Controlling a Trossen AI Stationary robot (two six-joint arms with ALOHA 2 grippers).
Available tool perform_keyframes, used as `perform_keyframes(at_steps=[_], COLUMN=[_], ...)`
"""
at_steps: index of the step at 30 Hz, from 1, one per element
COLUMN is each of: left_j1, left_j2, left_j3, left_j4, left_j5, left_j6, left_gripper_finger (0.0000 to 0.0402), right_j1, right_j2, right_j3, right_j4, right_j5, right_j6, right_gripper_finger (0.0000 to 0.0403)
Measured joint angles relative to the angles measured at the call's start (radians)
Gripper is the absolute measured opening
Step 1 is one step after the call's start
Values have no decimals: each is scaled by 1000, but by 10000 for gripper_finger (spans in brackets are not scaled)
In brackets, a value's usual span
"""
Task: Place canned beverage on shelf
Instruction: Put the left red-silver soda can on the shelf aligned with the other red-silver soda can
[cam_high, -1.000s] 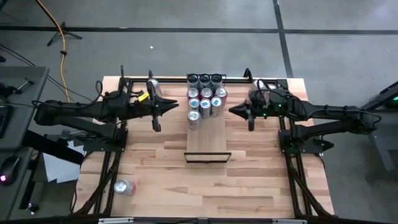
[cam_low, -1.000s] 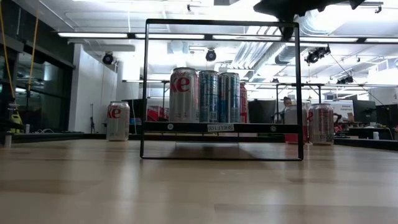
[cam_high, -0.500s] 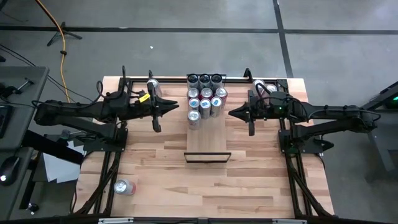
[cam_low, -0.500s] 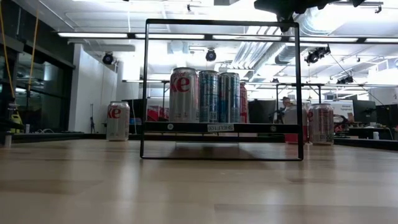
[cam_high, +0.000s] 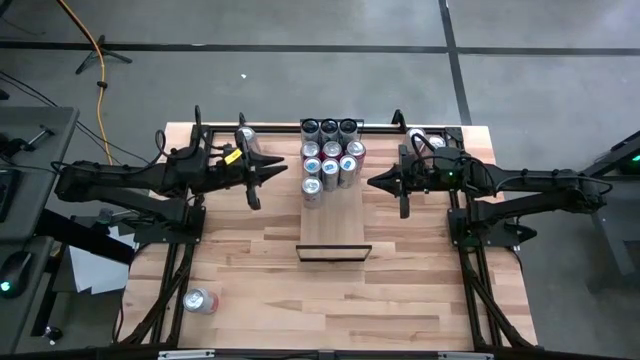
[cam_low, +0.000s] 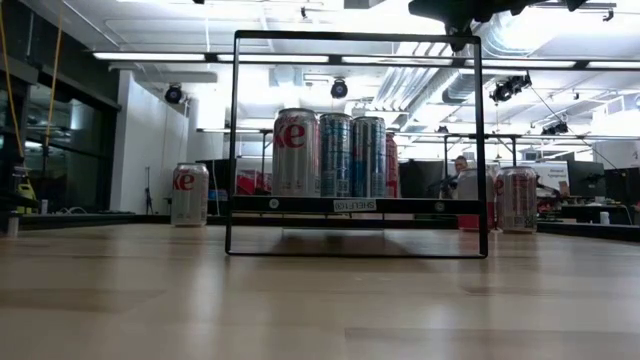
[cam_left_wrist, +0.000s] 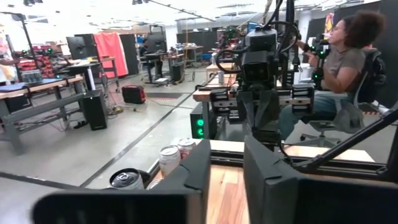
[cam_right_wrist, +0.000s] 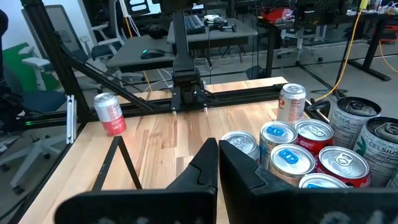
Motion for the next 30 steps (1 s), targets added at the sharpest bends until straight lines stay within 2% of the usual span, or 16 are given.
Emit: perform_keyframes(at_steps=[13,17,21,28,30], left_j1=[0,0,0,0,0], left_j2=[0,0,0,0,0], left_j3=[0,0,0,0,2], left_j4=[0,0,0,0,-6], left_j5=[-2,-2,-38,-51,-142], left_j6=[-56,-62,-22,-31,-102], left_gripper_finger=[229,272,292,294,294], right_j1=[0,0,0,0,0], right_j2=[0,0,0,0,0], right_j3=[0,0,0,0,0], right_j4=[0,0,0,0,0], right_j5=[0,0,0,0,0], right_j6=[0,0,0,0,0], right_gripper_finger=[0,0,0,0,0])
